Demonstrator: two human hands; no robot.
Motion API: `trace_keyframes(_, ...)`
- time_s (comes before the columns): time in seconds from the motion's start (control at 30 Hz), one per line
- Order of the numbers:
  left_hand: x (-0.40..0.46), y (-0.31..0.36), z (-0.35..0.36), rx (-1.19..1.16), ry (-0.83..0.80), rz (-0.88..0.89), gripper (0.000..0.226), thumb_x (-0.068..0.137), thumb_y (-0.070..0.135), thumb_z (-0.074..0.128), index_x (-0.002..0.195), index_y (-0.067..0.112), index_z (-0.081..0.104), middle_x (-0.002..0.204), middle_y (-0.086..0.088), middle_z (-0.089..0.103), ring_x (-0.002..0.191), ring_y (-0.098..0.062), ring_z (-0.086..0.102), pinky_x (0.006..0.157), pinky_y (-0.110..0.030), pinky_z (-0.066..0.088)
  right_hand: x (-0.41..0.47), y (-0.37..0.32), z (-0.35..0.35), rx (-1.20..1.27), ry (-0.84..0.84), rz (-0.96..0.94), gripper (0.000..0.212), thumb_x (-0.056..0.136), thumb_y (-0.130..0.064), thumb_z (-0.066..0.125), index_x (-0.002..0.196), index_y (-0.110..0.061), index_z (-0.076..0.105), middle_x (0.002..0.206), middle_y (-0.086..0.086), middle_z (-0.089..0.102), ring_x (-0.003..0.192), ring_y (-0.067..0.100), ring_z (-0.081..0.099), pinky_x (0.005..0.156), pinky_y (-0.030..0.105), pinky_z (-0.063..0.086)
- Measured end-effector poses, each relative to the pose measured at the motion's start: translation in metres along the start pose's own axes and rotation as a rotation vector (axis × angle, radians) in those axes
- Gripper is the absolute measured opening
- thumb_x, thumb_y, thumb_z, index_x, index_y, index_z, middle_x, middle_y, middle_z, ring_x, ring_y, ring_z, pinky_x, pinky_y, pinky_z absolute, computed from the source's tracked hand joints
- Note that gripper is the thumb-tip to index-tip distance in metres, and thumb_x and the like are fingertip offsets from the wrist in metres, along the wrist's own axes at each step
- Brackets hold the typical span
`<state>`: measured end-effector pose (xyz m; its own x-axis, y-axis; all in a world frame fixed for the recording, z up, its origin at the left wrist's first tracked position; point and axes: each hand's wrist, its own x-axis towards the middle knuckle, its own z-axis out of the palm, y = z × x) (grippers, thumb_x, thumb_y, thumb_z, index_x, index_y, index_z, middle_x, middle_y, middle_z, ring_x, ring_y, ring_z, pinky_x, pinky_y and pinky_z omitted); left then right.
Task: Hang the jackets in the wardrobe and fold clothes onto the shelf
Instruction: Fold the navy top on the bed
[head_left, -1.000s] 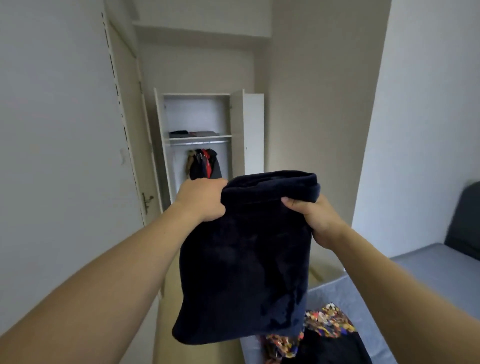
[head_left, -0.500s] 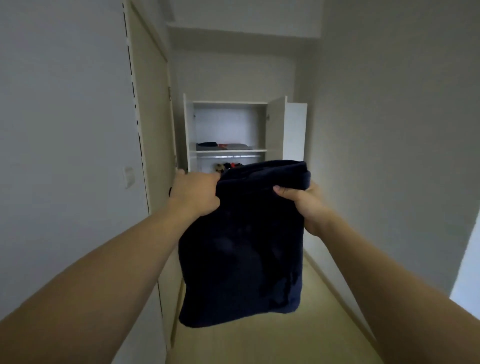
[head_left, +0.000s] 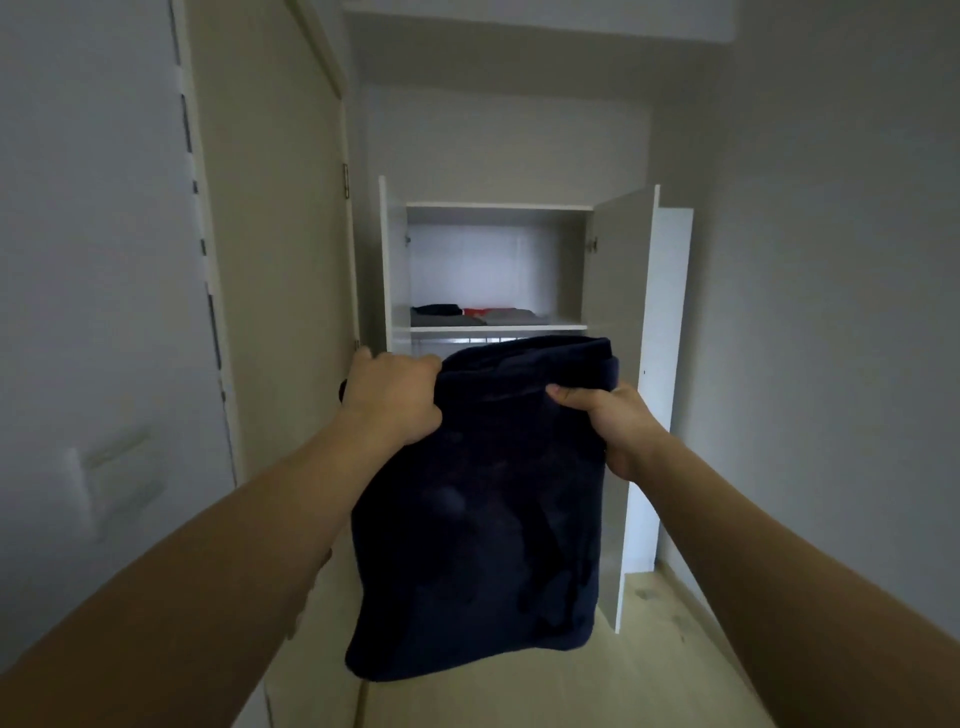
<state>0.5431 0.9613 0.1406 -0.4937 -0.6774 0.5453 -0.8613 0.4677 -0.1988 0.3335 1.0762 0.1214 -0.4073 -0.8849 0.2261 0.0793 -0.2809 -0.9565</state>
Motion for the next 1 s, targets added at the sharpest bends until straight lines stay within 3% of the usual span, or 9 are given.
trace_keyframes(0.17,0.142,-0.02,0.085,-0.101,0.021,0.042,0.02,0.081,0.021,0.055,0.101,0.022,0.056,0.078,0.005,0.053,0.073,-0.018,0.046,0.077,-0.031,0.037,0.148,0.021,0.008,0.017,0.07,-0.002,0.035,0.079,-0.007,0.077,0.111,-0.011,0.066,0.098,0.009,0.074,0.074,0.021,0.073,0.053,0.028,0.056)
trace_keyframes(0.27,0.216,-0.016,0.143,-0.174,-0.014,0.087,0.011,0.083,0.021,0.056,0.094,0.02,0.055,0.087,0.001,0.061,0.071,-0.016,0.048,0.054,-0.026,0.03,0.23,0.048,-0.003,0.013,0.12,0.013,0.028,0.079,-0.006,0.076,0.105,-0.011,0.066,0.095,0.009,0.073,0.072,0.021,0.072,0.05,0.027,0.056)
trace_keyframes(0.33,0.267,-0.01,0.186,-0.194,-0.042,0.108,0.011,0.084,0.021,0.056,0.094,0.017,0.056,0.09,0.0,0.062,0.071,-0.016,0.048,0.048,-0.026,0.026,0.288,0.071,-0.013,0.027,0.161,0.022,0.024,0.079,-0.006,0.076,0.101,-0.011,0.067,0.093,0.01,0.073,0.073,0.023,0.072,0.05,0.029,0.056)
trace_keyframes(0.47,0.37,-0.006,0.264,-0.207,-0.096,0.082,0.011,0.084,0.022,0.054,0.091,0.019,0.061,0.087,0.001,0.06,0.067,-0.014,0.049,0.051,-0.025,0.033,0.415,0.118,-0.029,0.018,0.209,0.002,0.022,0.077,-0.007,0.078,0.097,-0.011,0.068,0.089,0.01,0.074,0.07,0.023,0.073,0.053,0.03,0.057)
trace_keyframes(0.63,0.517,-0.02,0.334,-0.371,-0.156,-0.038,0.017,0.076,0.023,0.049,0.082,0.02,0.064,0.078,0.004,0.061,0.067,-0.014,0.056,0.058,-0.027,0.046,0.592,0.135,-0.039,-0.016,0.23,-0.062,0.032,0.073,-0.01,0.083,0.103,-0.008,0.07,0.091,0.01,0.075,0.078,0.025,0.073,0.066,0.036,0.06)
trace_keyframes(0.77,0.61,-0.029,0.375,-0.443,-0.157,-0.073,0.013,0.072,0.02,0.049,0.072,0.016,0.061,0.071,0.0,0.063,0.062,-0.018,0.059,0.049,-0.024,0.037,0.715,0.142,-0.034,-0.039,0.278,-0.109,0.026,0.074,-0.013,0.083,0.095,-0.018,0.069,0.092,0.005,0.075,0.081,0.024,0.072,0.073,0.039,0.06)
trace_keyframes(0.87,0.685,-0.042,0.414,-0.438,-0.138,-0.075,0.006,0.07,0.019,0.05,0.066,0.017,0.054,0.07,0.001,0.061,0.062,-0.019,0.058,0.052,-0.025,0.037,0.807,0.157,-0.027,-0.091,0.297,-0.152,0.023,0.078,-0.015,0.079,0.086,-0.031,0.064,0.089,-0.002,0.072,0.081,0.02,0.07,0.074,0.037,0.059)
trace_keyframes(1.0,0.78,-0.052,0.471,-0.521,-0.099,-0.09,0.01,0.071,0.019,0.049,0.061,0.016,0.048,0.062,0.002,0.056,0.055,-0.018,0.052,0.05,-0.024,0.034,0.921,0.176,-0.023,-0.228,0.384,-0.255,0.021,0.081,-0.023,0.076,0.084,-0.034,0.059,0.09,-0.005,0.069,0.084,0.018,0.067,0.079,0.039,0.057)
